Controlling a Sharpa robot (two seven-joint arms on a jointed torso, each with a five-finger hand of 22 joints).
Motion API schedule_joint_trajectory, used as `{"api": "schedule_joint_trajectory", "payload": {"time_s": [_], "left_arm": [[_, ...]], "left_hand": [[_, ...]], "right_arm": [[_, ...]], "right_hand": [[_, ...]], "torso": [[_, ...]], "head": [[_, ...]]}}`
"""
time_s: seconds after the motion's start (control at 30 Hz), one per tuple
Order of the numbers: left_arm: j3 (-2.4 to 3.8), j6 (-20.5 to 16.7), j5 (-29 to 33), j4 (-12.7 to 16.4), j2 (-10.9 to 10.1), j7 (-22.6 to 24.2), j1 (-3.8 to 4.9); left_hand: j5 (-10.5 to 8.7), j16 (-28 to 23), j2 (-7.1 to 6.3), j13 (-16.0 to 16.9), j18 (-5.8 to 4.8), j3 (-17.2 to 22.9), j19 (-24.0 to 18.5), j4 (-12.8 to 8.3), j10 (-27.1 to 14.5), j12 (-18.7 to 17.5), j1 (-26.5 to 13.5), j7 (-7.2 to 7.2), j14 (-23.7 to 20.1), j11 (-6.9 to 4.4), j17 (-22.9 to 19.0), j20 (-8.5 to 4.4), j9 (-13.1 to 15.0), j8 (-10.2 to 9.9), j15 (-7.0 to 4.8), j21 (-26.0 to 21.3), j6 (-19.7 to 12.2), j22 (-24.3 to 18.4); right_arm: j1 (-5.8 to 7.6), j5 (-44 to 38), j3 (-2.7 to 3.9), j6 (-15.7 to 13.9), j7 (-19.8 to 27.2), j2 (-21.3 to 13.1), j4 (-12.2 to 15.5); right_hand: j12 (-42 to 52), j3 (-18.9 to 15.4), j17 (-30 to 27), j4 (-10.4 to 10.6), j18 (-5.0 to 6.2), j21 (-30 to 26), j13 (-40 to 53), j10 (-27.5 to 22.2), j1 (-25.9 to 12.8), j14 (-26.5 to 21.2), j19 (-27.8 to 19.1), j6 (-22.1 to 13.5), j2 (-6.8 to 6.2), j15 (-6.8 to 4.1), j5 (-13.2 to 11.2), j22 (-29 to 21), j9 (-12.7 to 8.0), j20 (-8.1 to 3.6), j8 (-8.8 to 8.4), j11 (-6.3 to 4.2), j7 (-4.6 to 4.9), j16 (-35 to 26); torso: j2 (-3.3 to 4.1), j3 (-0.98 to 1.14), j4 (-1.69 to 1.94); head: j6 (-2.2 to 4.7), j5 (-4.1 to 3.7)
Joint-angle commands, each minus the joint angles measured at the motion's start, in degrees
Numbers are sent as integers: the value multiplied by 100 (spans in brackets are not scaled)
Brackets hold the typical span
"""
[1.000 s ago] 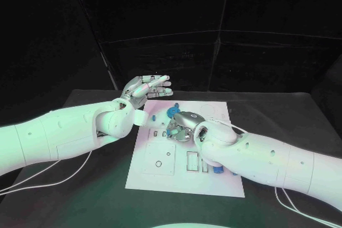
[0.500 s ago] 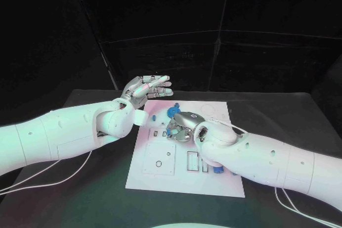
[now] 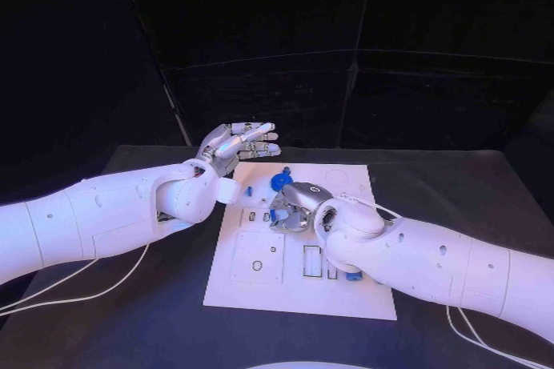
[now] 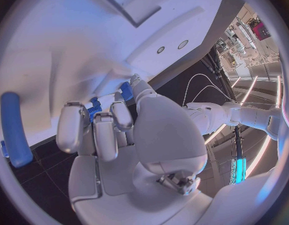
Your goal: Assemble the parts on the task board
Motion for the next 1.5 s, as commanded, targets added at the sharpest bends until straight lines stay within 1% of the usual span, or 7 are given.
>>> {"api": "schedule_joint_trajectory", "payload": {"time_s": [0.03, 0.67, 1.0, 1.07, 1.17, 1.27, 1.5], "left_arm": [[5, 75, -24, -2, 4, 36, 9], [3, -62, -287, -232, -33, -123, -1], [3, 3, -1129, -388, -60, -740, -8], [3, 41, -1479, -359, -91, -989, -7], [3, 103, -1888, -284, -159, -1377, -3], [3, 443, -2509, -153, -283, -2393, 58], [2, 1167, -3601, -44, -356, -4268, 250]], "left_hand": [[-17, -24, 12, -8, 31, -6, 48, -14, 11, -34, -36, 138, 33, 28, 9, 5, -8, -21, 23, -26, -35, -3], [-18, -36, -44, -3, 35, -47, 57, -19, 28, -37, -91, 105, 40, 11, 16, 5, -1, -19, 17, -39, -11, -2], [-4, 897, -124, 111, 61, -168, 1278, -11, 737, 240, -300, -157, 1578, -320, 580, -439, 62, 138, -437, 656, 417, 303], [13, 1723, -255, 218, 35, -311, 1935, 59, 1218, 459, -477, -353, 2322, -519, 1129, -685, 95, 235, -645, 1112, 660, 525], [43, 5507, -384, 502, 12, -399, 2581, 84, 1901, 853, -590, -542, 2569, -799, 4904, -974, 136, 325, -934, 1913, 973, 1018], [34, 7092, -379, 977, -306, -394, 3014, 134, 2246, 1432, -668, -727, 2639, -928, 6714, -1128, 229, 430, -1079, 4231, 1193, 3600], [17, 7886, -221, 2451, -462, -491, 2902, 524, 1948, 2913, -1062, -765, 2684, -1010, 7723, -1191, 501, 608, -1078, 5641, 1176, 5180]], "right_arm": [[-7, 49, -5, -302, -5, -32, 47], [-11, -62, 36, -1305, 883, -899, 1237], [325, 85, 236, -1175, 973, -1582, 1759], [442, 354, 245, -1110, 1082, -1755, 1864], [653, 875, 251, -968, 1304, -2035, 2001], [934, 1857, 255, -646, 1629, -2408, 2083], [1207, 2944, 254, -479, 1716, -2772, 1901]], "right_hand": [[-14, -26, 675, 9, -65, -8, -2, -40, -60, 402, -14, -41, -9, 37, 31, 3, -3, 18, -23, -2, -3, -23], [28, -103, 762, 21, -87, 36, 5, -24, 104, 421, 50, -266, -95, 69, 133, 110, -19, 46, -34, 36, 43, 18], [-7, -103, 745, 31, -84, 31, -38, -50, 145, 417, 43, -289, -92, 76, 116, 99, -23, 54, -28, 41, 49, 9], [-25, -89, 668, 45, -66, -10, -59, -64, 184, 397, -9, -256, -55, 76, 128, 8, -15, 58, 2, 38, 43, -32], [-109, -89, 466, 80, -16, -130, -145, -130, 217, 341, -155, -211, -23, 69, 216, -241, -5, 56, 41, 27, 32, -146], [-557, -64, -162, 110, 120, -518, -573, -480, 333, 156, -563, -200, 53, 47, 315, -962, -2, 29, 85, 8, 17, -554], [-1228, -73, -1016, 149, 288, -1128, -1237, -891, 443, -70, -1038, 84, 111, -28, 300, -1958, 50, -28, 297, -70, -63, -1219]], "torso": [[1, 3, -5], [-36, -2, -13], [-145, 2, -6], [-177, 6, 2], [-221, 10, 13], [-283, -9, 13], [-396, 4, -5]], "head": [[4, -6], [89, 15], [130, -3], [125, 19], [114, 35], [64, 30], [-51, 103]]}}
